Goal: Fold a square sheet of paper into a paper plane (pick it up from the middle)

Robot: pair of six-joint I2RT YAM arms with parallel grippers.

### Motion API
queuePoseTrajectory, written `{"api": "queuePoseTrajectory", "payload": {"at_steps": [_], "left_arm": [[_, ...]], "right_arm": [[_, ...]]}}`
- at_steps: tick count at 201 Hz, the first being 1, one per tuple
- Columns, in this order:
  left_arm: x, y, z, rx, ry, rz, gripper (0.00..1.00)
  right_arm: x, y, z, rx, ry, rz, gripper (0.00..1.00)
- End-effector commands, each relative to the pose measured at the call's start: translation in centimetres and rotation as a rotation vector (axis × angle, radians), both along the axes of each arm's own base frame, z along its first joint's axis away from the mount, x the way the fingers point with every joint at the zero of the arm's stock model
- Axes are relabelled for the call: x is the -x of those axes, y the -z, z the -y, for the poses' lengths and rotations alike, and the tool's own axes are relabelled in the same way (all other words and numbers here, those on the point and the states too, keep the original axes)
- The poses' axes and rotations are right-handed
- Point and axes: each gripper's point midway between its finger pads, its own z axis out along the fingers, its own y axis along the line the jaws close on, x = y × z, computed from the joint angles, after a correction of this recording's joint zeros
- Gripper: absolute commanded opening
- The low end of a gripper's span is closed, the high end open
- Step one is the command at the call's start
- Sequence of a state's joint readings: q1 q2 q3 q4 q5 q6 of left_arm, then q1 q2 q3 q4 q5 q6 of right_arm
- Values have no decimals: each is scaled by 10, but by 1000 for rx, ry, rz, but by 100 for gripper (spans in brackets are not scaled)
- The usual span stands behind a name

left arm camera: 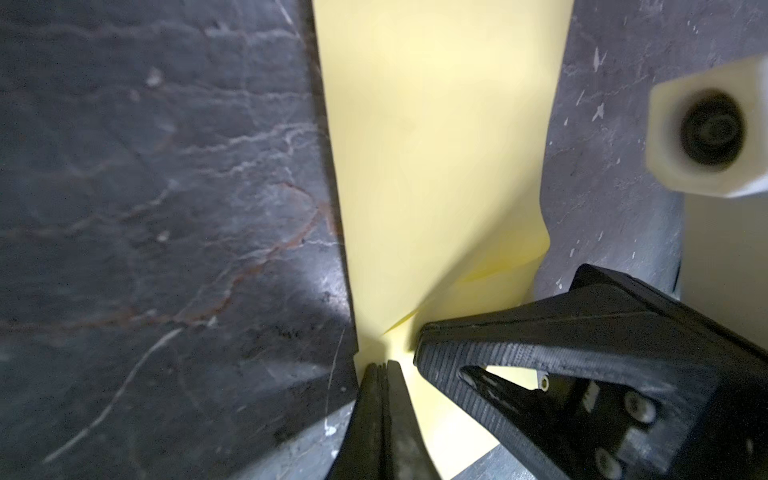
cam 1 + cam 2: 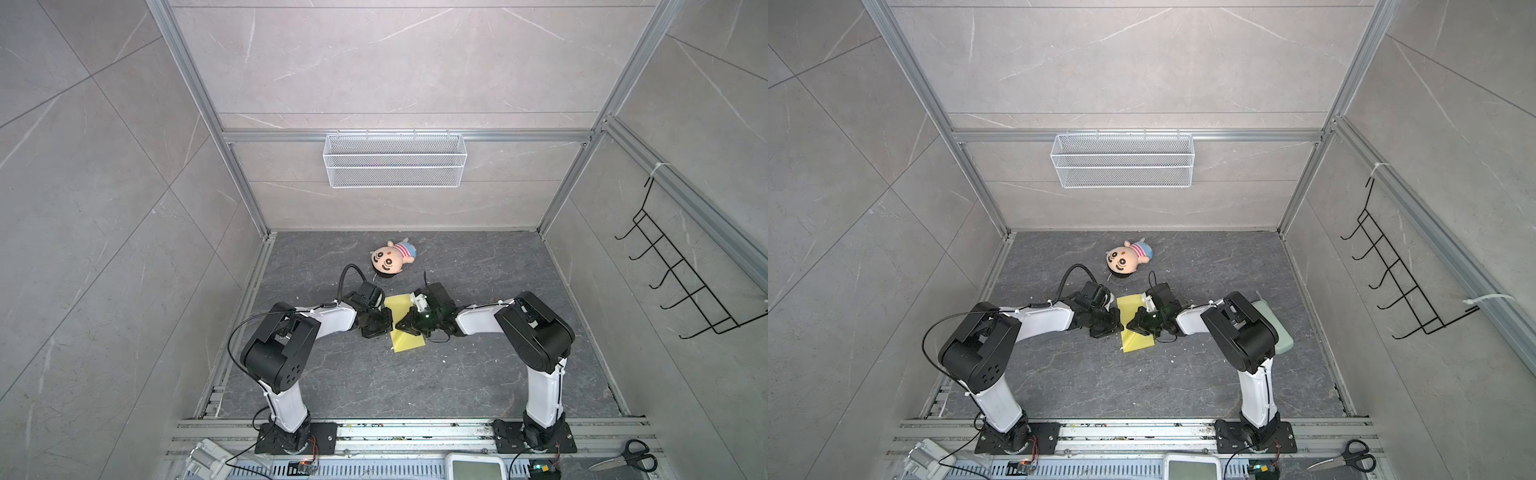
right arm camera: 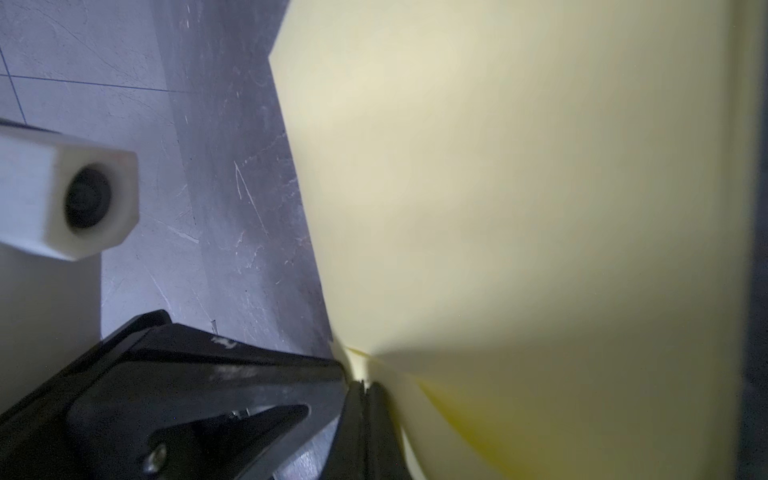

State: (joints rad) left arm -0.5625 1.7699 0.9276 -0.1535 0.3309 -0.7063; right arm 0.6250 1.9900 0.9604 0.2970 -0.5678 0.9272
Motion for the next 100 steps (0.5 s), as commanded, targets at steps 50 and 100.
{"api": "queuePoseTrajectory", "payload": {"at_steps": [50, 100], "left_arm": [[5, 14, -10, -90, 12, -52, 0], [2, 13, -8, -87, 15, -49, 0]], "right_arm": [[7, -22, 6, -30, -21, 20, 7], [39, -31, 7, -62, -143, 18, 9]]}}
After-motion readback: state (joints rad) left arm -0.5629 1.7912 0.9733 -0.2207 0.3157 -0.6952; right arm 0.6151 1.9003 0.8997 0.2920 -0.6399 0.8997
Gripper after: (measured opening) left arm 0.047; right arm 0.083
